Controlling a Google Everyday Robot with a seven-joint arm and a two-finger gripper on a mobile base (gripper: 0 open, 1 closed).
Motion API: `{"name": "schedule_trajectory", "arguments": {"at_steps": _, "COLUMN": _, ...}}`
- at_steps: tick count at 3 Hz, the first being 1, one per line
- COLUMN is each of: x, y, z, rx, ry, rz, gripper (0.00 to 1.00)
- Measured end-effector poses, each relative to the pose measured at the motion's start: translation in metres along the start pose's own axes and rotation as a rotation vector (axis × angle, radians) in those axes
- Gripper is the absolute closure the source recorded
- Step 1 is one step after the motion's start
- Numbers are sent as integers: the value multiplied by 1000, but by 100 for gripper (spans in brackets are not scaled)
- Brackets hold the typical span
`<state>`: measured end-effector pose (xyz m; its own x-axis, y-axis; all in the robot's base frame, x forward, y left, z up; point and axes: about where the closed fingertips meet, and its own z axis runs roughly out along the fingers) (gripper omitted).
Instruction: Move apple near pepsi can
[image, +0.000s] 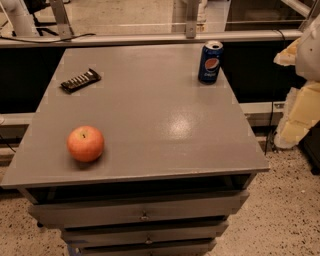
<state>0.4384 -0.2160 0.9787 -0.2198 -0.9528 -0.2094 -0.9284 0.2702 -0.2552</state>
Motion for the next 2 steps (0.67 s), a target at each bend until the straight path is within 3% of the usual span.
{"name": "schedule_trajectory", "arguments": {"at_steps": 1, "x": 0, "y": 0, "z": 0, "rx": 1, "ry": -5, "rz": 1, "gripper": 0}}
{"name": "schedule_trajectory", "arguments": {"at_steps": 2, "x": -9, "y": 9, "z": 14, "rx": -34, "ry": -86, "rz": 31, "gripper": 0}}
